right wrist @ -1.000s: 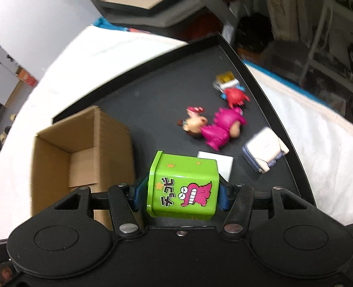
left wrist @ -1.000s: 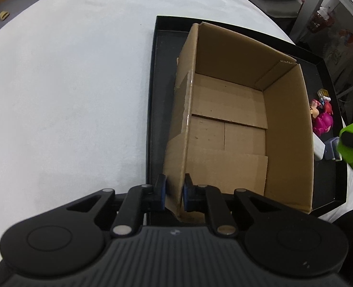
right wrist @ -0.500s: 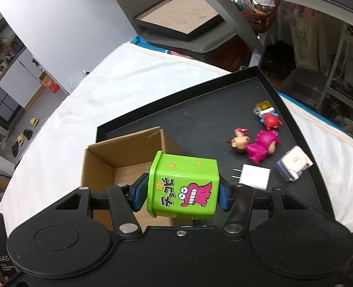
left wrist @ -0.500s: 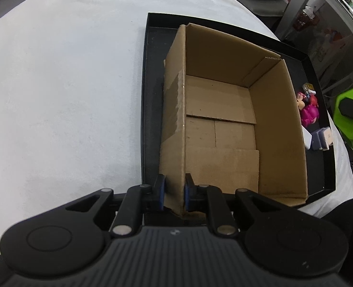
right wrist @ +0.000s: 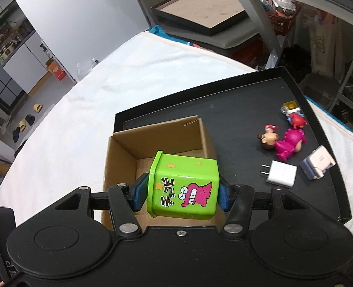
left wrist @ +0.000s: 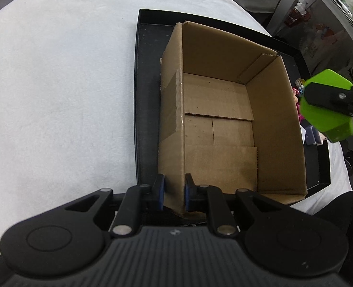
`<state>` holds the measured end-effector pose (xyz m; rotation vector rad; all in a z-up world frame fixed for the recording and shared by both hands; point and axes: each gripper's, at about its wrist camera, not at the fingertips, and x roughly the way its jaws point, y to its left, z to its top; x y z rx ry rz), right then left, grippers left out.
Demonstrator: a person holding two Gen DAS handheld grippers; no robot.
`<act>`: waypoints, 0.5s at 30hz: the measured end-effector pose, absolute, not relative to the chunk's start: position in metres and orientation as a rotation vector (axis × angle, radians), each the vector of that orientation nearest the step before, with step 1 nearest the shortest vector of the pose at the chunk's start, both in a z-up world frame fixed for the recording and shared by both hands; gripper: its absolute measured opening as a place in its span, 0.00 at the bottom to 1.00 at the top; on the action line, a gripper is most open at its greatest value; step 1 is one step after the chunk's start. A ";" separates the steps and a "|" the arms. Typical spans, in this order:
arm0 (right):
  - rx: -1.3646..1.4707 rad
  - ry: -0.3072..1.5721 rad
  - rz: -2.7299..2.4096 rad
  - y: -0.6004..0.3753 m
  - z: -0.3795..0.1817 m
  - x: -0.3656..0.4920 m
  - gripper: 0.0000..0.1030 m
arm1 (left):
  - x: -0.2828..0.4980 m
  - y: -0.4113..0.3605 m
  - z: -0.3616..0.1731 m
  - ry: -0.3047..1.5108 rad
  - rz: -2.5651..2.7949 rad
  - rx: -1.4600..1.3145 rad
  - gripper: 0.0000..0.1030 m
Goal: Organize rigid objects
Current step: 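Lift the green cube box with the right tool and lower it into the cardboard box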
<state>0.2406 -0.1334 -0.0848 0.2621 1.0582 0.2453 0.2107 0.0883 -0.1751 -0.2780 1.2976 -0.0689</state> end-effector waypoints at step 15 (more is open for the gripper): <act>0.297 1.131 0.314 -0.094 -0.099 0.260 0.54 | 0.210 0.095 -0.181 1.291 -0.101 -0.293 0.15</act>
